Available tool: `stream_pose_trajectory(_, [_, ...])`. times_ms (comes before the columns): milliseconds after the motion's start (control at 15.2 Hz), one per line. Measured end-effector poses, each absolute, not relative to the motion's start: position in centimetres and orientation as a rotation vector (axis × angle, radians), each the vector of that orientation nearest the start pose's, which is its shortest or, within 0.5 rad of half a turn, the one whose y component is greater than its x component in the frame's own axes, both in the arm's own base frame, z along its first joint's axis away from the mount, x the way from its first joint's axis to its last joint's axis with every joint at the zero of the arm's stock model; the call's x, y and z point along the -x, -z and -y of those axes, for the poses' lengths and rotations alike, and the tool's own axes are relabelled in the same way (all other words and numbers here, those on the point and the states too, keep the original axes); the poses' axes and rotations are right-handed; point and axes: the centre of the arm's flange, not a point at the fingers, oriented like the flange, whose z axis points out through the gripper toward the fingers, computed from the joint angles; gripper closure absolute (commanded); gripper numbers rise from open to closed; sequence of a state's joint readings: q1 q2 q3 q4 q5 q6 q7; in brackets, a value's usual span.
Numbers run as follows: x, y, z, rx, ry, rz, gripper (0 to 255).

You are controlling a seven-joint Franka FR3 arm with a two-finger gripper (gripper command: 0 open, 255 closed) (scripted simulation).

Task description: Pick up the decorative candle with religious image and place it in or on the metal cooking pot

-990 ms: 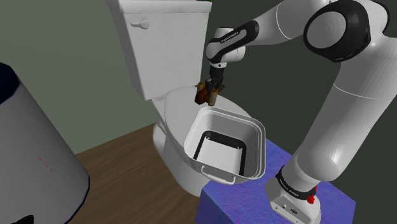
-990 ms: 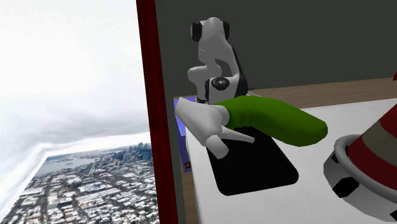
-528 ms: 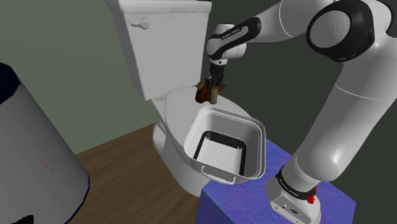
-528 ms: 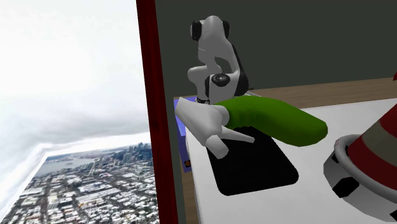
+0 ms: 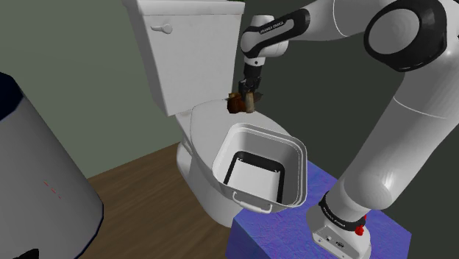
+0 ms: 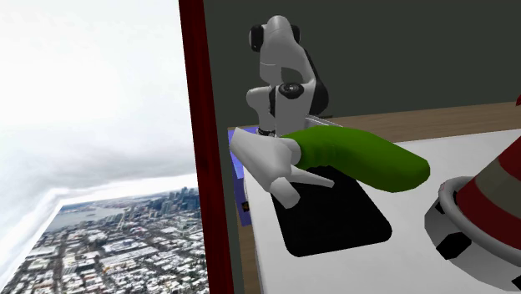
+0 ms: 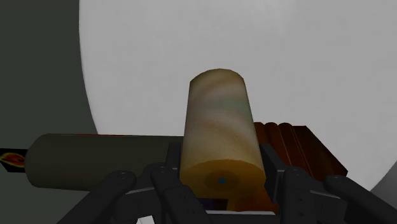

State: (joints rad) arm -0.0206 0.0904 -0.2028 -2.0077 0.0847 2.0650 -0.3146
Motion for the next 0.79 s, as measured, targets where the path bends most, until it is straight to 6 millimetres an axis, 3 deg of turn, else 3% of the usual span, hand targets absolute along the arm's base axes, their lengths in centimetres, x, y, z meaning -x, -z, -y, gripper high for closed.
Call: stream_pose_trajectory(792, [-55.5,-47.3,12.1,3.079,-0.023,0.077,255])
